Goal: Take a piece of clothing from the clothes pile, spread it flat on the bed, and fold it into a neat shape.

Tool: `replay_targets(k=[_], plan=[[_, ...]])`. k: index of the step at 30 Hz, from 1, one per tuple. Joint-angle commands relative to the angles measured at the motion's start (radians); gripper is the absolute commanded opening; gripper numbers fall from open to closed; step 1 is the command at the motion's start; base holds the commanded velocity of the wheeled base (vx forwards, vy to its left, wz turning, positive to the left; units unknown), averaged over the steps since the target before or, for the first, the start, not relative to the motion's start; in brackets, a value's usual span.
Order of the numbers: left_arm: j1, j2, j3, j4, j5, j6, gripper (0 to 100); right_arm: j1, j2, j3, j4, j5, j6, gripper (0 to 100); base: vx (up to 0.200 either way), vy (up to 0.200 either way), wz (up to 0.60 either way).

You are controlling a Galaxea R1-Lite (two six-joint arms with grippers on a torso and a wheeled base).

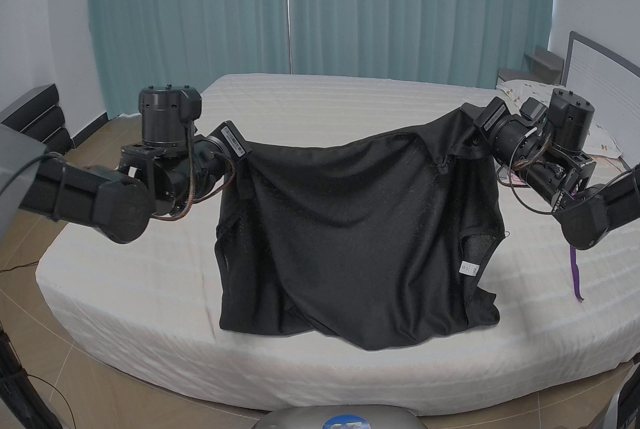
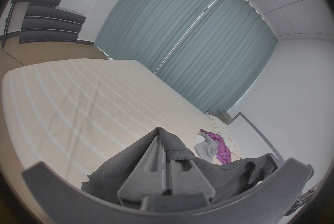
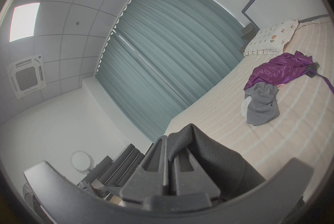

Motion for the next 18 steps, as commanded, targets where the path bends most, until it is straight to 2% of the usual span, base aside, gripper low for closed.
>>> replay_targets(k=[1, 18], plan=[[0.021, 0.149, -0.076, -0.001, -0.004, -0.002, 0, -0.018, 0.117, -0.067, -0.001, -0.003, 0.000, 0, 0.200, 0.000, 0.00], [0.041, 0.404, -0.175, -0.014, -0.006, -0.020, 0, -0.039, 0.415, -0.199, -0.012, -0.066, -0.007, 0, 0.000, 0.000, 0.00]])
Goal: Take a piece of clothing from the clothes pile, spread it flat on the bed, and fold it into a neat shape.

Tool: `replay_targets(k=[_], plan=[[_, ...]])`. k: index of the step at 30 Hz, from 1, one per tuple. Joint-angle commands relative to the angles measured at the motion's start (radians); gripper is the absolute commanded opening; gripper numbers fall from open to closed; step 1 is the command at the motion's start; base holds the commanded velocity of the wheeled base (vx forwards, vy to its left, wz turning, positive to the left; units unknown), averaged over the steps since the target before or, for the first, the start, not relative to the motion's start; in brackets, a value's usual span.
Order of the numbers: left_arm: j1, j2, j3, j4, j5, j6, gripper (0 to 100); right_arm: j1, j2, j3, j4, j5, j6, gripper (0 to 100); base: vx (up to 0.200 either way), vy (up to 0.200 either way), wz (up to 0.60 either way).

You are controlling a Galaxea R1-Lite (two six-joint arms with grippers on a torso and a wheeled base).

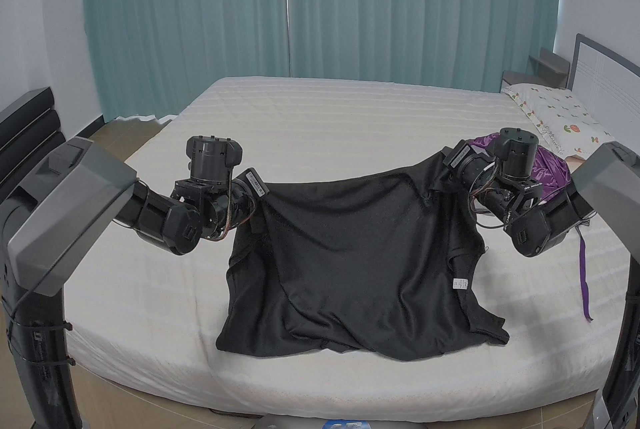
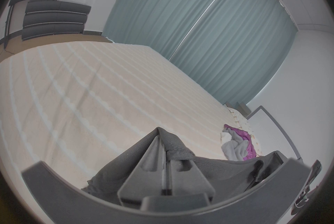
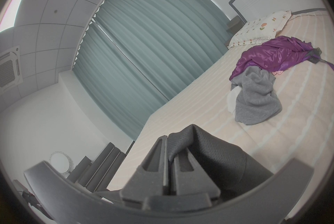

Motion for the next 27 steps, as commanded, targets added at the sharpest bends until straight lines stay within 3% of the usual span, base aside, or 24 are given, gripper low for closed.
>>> replay_targets(k=[1, 8, 9, 20, 24, 27], plan=[[0.003, 0.083, -0.026, -0.001, 0.000, -0.009, 0, -0.006, 0.096, -0.044, 0.000, -0.004, -0.001, 0, 0.000, 0.000, 0.00], [0.006, 0.181, -0.101, -0.001, 0.002, -0.032, 0, -0.004, 0.187, -0.090, 0.006, -0.004, 0.000, 0, 0.000, 0.000, 0.00], [0.006, 0.197, -0.115, -0.001, 0.002, -0.032, 100, -0.006, 0.202, -0.101, 0.010, -0.004, -0.001, 100, 0.000, 0.000, 0.00], [0.017, 0.282, -0.171, -0.001, 0.009, -0.032, 100, -0.012, 0.334, -0.179, 0.000, -0.017, 0.008, 100, 0.000, 0.000, 0.00], [0.038, 0.279, -0.226, 0.003, 0.020, -0.130, 100, -0.032, 0.342, -0.257, -0.003, -0.139, 0.025, 100, 0.000, 0.000, 0.00], [0.049, 0.281, -0.243, 0.011, 0.022, -0.173, 100, -0.041, 0.349, -0.291, 0.010, -0.173, 0.051, 100, 0.000, 0.000, 0.00]])
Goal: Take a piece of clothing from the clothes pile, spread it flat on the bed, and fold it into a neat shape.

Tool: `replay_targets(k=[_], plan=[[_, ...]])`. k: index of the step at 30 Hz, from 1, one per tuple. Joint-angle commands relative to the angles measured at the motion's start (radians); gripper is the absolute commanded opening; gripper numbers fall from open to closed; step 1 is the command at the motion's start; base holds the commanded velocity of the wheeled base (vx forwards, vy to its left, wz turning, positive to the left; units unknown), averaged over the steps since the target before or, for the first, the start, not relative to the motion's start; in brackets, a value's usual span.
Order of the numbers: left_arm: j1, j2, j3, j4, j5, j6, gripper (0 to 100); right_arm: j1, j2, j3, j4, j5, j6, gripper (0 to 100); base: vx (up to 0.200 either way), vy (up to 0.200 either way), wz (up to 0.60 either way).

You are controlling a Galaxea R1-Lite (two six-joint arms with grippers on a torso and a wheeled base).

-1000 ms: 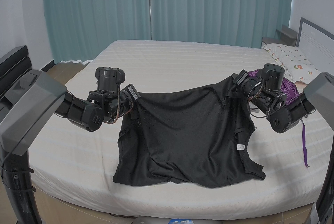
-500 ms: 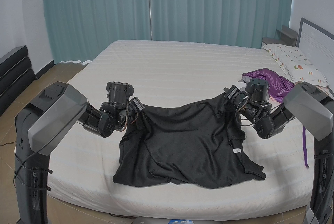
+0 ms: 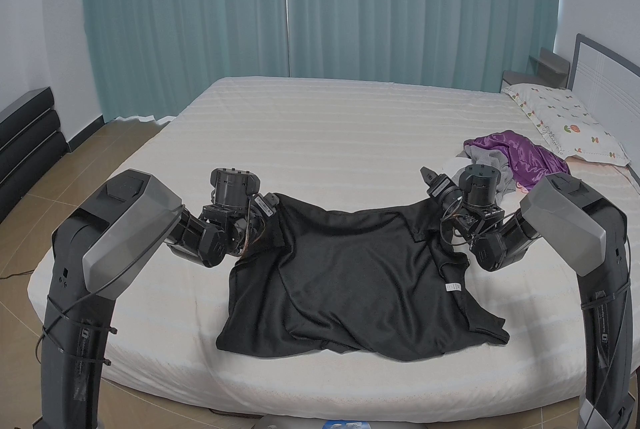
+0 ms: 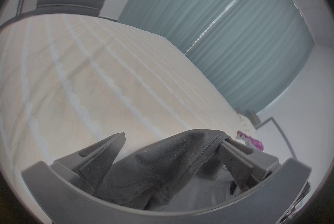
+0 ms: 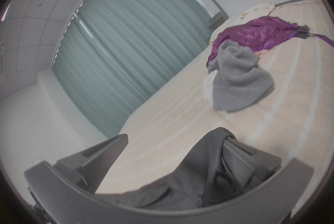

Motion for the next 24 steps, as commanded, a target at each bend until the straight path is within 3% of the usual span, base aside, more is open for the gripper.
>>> replay_targets(k=[1, 10, 17, 24], plan=[[0.020, 0.007, -0.039, 0.007, 0.005, -0.042, 100, -0.017, 0.027, -0.060, 0.012, -0.045, 0.022, 100, 0.000, 0.000, 0.00], [0.028, 0.008, -0.012, 0.090, -0.009, -0.022, 100, -0.025, 0.044, 0.003, 0.074, -0.036, 0.020, 100, 0.000, 0.000, 0.00], [0.048, -0.076, 0.077, 0.119, -0.104, -0.008, 100, -0.045, -0.068, 0.120, 0.074, 0.044, 0.031, 100, 0.000, 0.000, 0.00], [0.083, -0.151, 0.152, 0.082, -0.106, -0.030, 100, -0.069, -0.166, 0.193, 0.069, 0.113, 0.115, 100, 0.000, 0.000, 0.00]])
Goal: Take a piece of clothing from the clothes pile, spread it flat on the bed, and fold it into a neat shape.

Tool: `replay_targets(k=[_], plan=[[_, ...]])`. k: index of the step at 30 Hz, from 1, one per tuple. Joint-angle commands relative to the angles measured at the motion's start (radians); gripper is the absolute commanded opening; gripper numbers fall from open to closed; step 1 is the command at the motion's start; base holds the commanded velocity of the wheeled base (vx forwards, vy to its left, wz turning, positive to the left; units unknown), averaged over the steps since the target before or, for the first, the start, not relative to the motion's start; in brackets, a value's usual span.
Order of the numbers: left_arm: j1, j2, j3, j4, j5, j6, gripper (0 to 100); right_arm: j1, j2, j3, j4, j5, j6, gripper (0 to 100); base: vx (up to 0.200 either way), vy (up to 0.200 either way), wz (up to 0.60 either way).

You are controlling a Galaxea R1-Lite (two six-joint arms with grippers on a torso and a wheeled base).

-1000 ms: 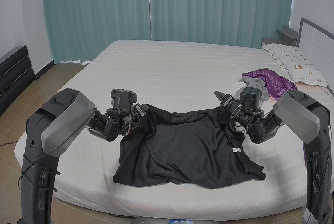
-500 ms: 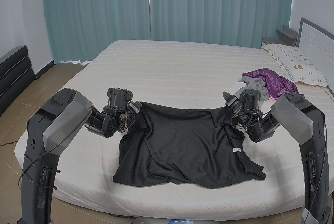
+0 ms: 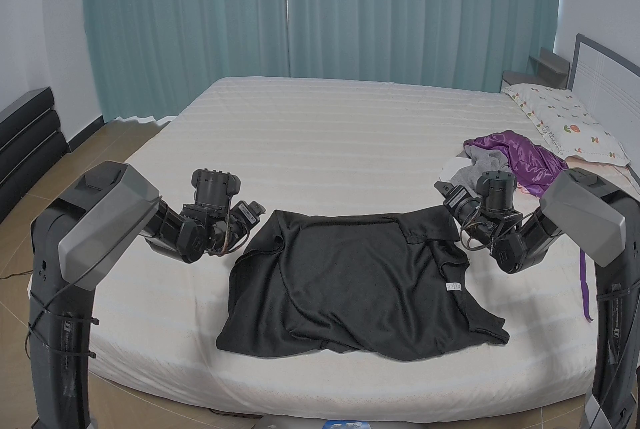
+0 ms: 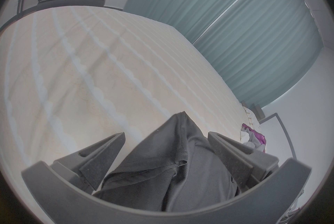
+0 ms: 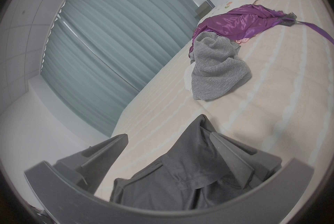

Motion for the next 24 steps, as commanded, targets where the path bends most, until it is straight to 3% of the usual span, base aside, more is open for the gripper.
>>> replay_targets(k=[1, 9, 17, 24], plan=[[0.030, -0.093, 0.080, -0.016, -0.014, -0.023, 100, -0.024, -0.093, 0.056, 0.007, 0.042, 0.028, 100, 0.000, 0.000, 0.00], [0.037, -0.222, 0.299, -0.086, -0.105, -0.068, 100, -0.009, -0.133, 0.171, 0.008, 0.157, 0.030, 100, 0.000, 0.000, 0.00], [0.015, -0.330, 0.523, -0.152, -0.166, -0.224, 100, 0.054, -0.145, 0.239, 0.031, 0.159, 0.046, 100, 0.000, 0.000, 0.00], [-0.016, -0.394, 0.736, -0.299, -0.172, -0.227, 100, 0.070, -0.269, 0.435, 0.025, 0.159, 0.053, 100, 0.000, 0.000, 0.00]])
